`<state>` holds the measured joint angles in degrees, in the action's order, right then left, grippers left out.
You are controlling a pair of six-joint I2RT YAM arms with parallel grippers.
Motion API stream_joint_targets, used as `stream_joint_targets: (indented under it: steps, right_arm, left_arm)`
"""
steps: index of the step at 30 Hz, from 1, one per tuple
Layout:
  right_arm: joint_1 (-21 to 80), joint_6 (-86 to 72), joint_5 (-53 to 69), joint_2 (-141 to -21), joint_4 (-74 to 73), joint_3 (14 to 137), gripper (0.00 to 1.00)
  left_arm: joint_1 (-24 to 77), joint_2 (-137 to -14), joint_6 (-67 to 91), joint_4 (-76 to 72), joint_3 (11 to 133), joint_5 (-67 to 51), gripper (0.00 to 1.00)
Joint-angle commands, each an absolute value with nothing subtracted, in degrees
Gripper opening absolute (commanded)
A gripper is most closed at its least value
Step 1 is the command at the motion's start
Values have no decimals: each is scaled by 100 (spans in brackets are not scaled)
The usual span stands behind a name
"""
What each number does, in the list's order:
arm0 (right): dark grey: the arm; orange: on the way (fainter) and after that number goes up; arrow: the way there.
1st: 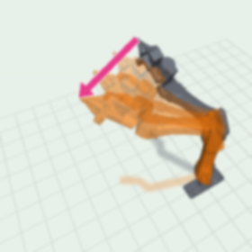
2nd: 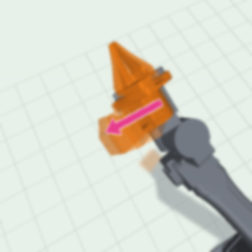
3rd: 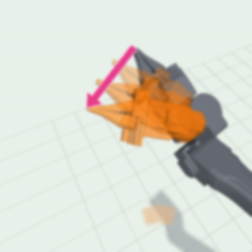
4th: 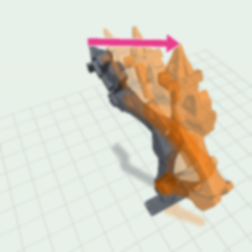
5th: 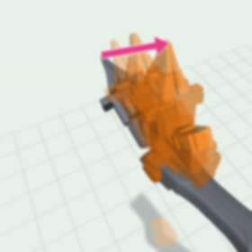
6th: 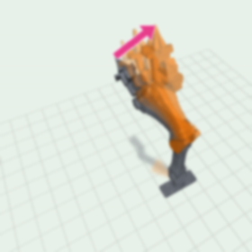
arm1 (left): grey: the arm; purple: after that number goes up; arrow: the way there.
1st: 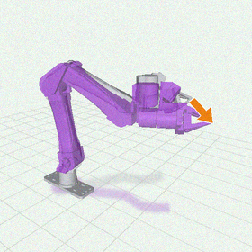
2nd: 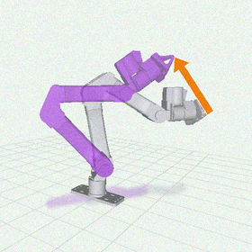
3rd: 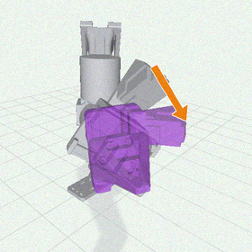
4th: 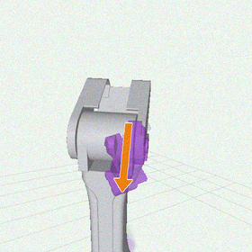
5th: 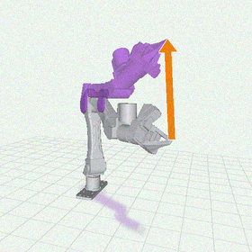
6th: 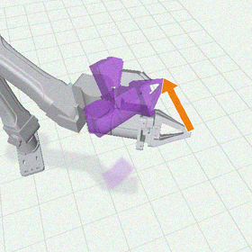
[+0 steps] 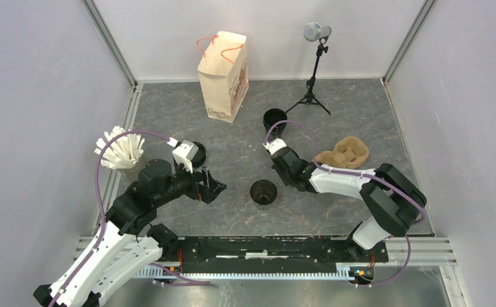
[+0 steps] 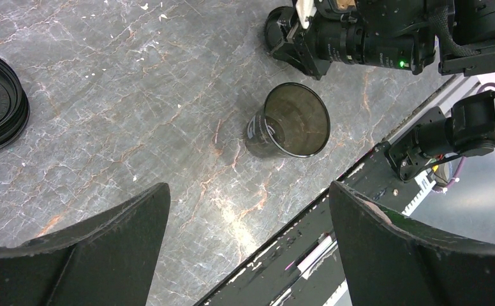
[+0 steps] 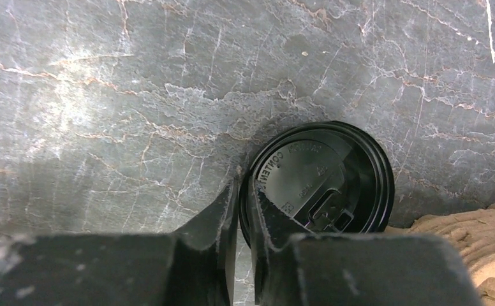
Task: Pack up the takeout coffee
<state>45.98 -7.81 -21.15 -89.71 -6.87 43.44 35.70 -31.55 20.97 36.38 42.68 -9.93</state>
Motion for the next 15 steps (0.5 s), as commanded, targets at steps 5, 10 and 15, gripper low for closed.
stream_joint_targets:
  steps: [5, 10, 15]
  right_arm:
    - [4548, -667, -2225, -8838, -428, 4201, 0]
    - [4535, -637, -1900, -8259, -590, 4219, 0]
    - [4541, -633, -1333, -7263, -883, 4248, 0]
  left_arm:
    - [3548, -3158, 1889, 3554, 4229, -807, 100]
    - [3545, -3153, 1894, 3627, 4276, -581, 100]
    - [3542, -3287, 1707, 3344, 4325, -1065, 100]
